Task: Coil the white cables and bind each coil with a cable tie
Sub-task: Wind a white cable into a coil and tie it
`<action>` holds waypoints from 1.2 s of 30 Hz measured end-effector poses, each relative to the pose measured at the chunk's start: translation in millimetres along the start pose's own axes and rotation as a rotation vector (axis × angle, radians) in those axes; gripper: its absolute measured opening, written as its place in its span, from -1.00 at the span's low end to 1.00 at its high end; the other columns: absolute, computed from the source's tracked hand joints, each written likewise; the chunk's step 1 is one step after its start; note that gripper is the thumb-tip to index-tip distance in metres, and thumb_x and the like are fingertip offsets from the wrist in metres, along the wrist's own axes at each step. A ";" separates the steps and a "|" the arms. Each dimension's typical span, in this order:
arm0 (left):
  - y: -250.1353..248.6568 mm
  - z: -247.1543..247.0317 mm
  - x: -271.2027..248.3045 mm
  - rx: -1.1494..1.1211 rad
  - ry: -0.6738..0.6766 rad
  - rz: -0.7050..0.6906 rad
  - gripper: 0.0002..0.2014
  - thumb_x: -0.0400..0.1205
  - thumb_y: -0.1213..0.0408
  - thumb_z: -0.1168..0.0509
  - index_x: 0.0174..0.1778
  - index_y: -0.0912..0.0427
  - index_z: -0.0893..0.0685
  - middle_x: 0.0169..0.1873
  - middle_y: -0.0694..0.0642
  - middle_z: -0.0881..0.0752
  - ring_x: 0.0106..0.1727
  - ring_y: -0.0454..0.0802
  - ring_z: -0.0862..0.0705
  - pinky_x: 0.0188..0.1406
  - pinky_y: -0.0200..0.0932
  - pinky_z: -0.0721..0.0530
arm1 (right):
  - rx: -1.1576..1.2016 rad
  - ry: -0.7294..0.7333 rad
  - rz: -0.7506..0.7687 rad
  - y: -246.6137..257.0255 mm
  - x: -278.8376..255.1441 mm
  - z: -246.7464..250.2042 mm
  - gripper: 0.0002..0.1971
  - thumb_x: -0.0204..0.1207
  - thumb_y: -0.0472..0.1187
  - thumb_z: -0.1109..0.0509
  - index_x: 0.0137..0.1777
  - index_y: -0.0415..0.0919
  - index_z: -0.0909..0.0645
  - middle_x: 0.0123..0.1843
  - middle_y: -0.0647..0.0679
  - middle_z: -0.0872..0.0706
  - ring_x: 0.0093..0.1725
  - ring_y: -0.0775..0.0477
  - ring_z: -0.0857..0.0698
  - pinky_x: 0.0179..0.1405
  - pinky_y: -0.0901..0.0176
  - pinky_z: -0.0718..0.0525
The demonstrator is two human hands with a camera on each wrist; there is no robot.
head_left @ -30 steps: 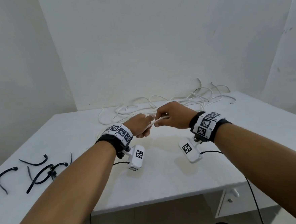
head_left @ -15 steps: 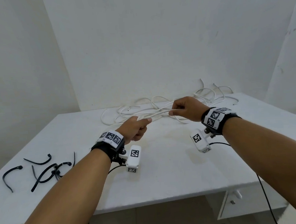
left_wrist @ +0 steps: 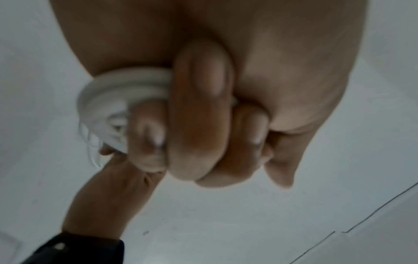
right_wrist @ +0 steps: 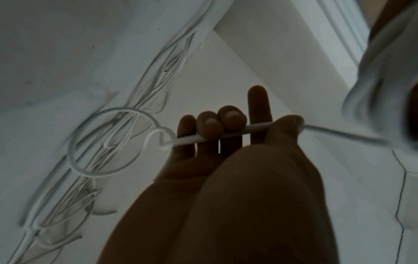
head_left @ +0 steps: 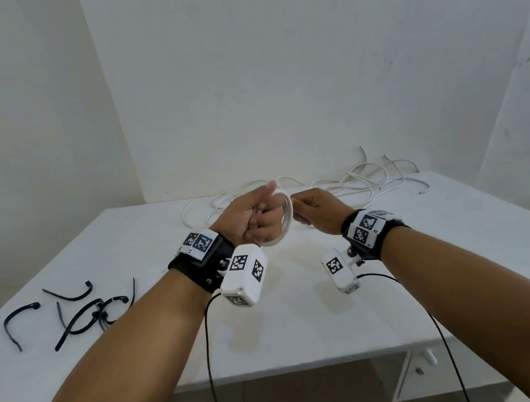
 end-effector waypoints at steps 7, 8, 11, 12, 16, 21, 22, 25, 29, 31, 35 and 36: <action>-32.5 22.8 5.7 -0.157 -0.410 -0.384 -0.60 0.75 -0.06 -0.08 -0.32 0.11 -0.41 -0.57 -0.04 -0.38 -0.67 -0.12 -0.34 -0.53 -0.26 -0.33 | -0.094 0.155 -0.033 14.5 -4.9 -33.8 -0.63 0.76 -0.07 -0.09 -0.27 -0.13 -0.52 -0.38 0.03 -0.69 -0.40 0.09 -0.60 -0.15 0.10 -0.62; -34.9 26.5 4.0 -0.164 -0.467 -0.427 -0.62 0.76 -0.03 -0.06 -0.30 0.11 -0.40 -0.56 -0.03 -0.38 -0.65 -0.12 -0.34 -0.51 -0.26 -0.39 | -0.114 0.175 -0.040 15.8 -5.0 -37.5 -0.66 0.76 -0.08 -0.11 -0.25 -0.13 -0.51 -0.36 0.03 -0.70 -0.38 0.07 -0.62 -0.14 0.08 -0.63; -40.3 37.4 -1.7 -0.154 -0.626 -0.532 -0.66 0.80 0.04 -0.05 -0.26 0.12 -0.40 -0.53 -0.03 -0.42 -0.61 -0.11 -0.36 -0.47 -0.23 -0.44 | -0.204 0.226 -0.059 19.8 -4.7 -44.2 -0.71 0.74 -0.10 -0.16 -0.25 -0.01 -0.47 -0.33 0.10 -0.67 -0.32 0.07 -0.64 -0.16 0.11 -0.61; -41.4 42.2 -3.7 -0.157 -0.683 -0.564 -0.66 0.80 0.06 -0.05 -0.26 0.12 -0.39 -0.54 -0.03 -0.44 -0.61 -0.11 -0.38 -0.45 -0.22 -0.43 | -0.234 0.240 -0.060 21.3 -5.1 -46.0 -0.72 0.73 -0.11 -0.17 -0.26 0.10 -0.42 -0.32 0.12 -0.65 -0.30 0.09 -0.63 -0.20 0.15 -0.59; -44.6 62.0 -16.8 -0.018 -0.960 -0.638 -0.66 0.81 0.13 -0.09 -0.30 0.13 -0.39 -0.52 -0.01 -0.50 -0.59 -0.07 -0.45 -0.46 -0.19 -0.39 | -0.340 0.270 -0.019 28.6 -4.4 -52.6 -0.83 0.71 -0.14 -0.19 -0.14 0.09 -0.40 -0.27 0.13 -0.56 -0.27 0.03 -0.58 -0.24 0.15 -0.48; -41.8 62.4 -16.9 0.639 -1.092 -0.564 -0.57 0.78 0.06 -0.14 -0.41 0.16 -0.46 -0.55 0.05 -0.53 -0.53 -0.01 -0.51 -0.46 -0.17 -0.50 | -0.489 0.218 0.049 39.8 -2.6 -51.8 -0.80 0.70 -0.13 -0.19 0.09 -0.18 -0.61 -0.16 -0.08 -0.68 -0.17 -0.18 -0.66 -0.09 -0.05 -0.68; -41.5 66.1 -15.8 0.739 -1.088 -0.545 -0.54 0.76 0.02 -0.15 -0.43 0.18 -0.46 -0.58 0.06 -0.52 -0.55 -0.01 -0.49 -0.44 -0.14 -0.49 | -0.524 0.199 0.045 38.4 -3.2 -50.1 -0.78 0.70 -0.10 -0.17 0.07 -0.17 -0.62 -0.13 -0.13 -0.72 -0.16 -0.22 -0.68 -0.10 -0.09 -0.70; -42.4 78.9 -13.5 0.974 -1.046 -0.442 -0.48 0.69 -0.12 -0.14 -0.46 0.19 -0.41 -0.60 0.12 -0.43 -0.58 0.02 -0.41 -0.50 -0.02 -0.42 | -0.591 0.144 0.063 28.6 -5.9 -44.2 -0.75 0.69 -0.05 -0.16 0.05 -0.10 -0.65 -0.12 -0.10 -0.77 -0.10 -0.21 -0.70 -0.14 0.03 -0.60; -32.4 79.4 -1.6 1.333 -0.954 -0.178 -0.49 0.76 0.01 -0.14 -0.50 0.17 -0.35 -0.59 0.12 -0.46 -0.54 0.05 -0.47 -0.43 0.00 -0.41 | -0.596 0.113 0.122 32.3 -10.7 -43.0 -0.74 0.71 -0.07 -0.15 0.16 -0.05 -0.67 -0.08 -0.08 -0.79 -0.11 -0.20 -0.72 -0.21 0.08 -0.51; -26.1 76.9 3.1 1.469 -0.900 -0.078 -0.49 0.77 0.03 -0.11 -0.51 0.18 -0.38 -0.58 0.10 -0.49 -0.51 0.04 -0.50 -0.35 -0.05 -0.43 | -0.618 0.104 0.155 35.7 -10.9 -43.3 -0.75 0.69 -0.12 -0.18 0.15 -0.07 -0.68 -0.07 -0.08 -0.80 -0.11 -0.18 -0.71 -0.18 0.11 -0.47; -2.7 85.2 1.3 1.552 -0.754 0.169 -0.42 0.78 0.01 -0.01 -0.33 0.37 -0.66 -0.52 0.22 -0.70 -0.45 0.14 -0.71 -0.25 -0.01 -0.65 | -0.726 0.151 0.159 25.7 -13.7 -40.6 -0.83 0.59 -0.09 -0.24 -0.07 -0.08 -0.66 -0.14 0.04 -0.73 -0.13 -0.11 -0.71 -0.22 0.09 -0.57; 6.2 87.6 -0.4 1.518 -0.716 0.235 -0.41 0.78 -0.01 0.00 -0.33 0.35 -0.67 -0.54 0.18 -0.70 -0.52 0.09 -0.68 -0.30 -0.07 -0.63 | -0.746 0.172 0.126 19.8 -14.1 -38.4 -0.82 0.60 -0.02 -0.26 -0.10 -0.05 -0.65 -0.17 0.06 -0.69 -0.14 -0.10 -0.71 -0.26 0.09 -0.57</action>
Point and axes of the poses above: each hand's wrist, its own x-axis towards the middle knuckle, its own z-axis out of the back of the hand, y = z × x, the point moved 9 cm from there along x, towards the middle knuckle
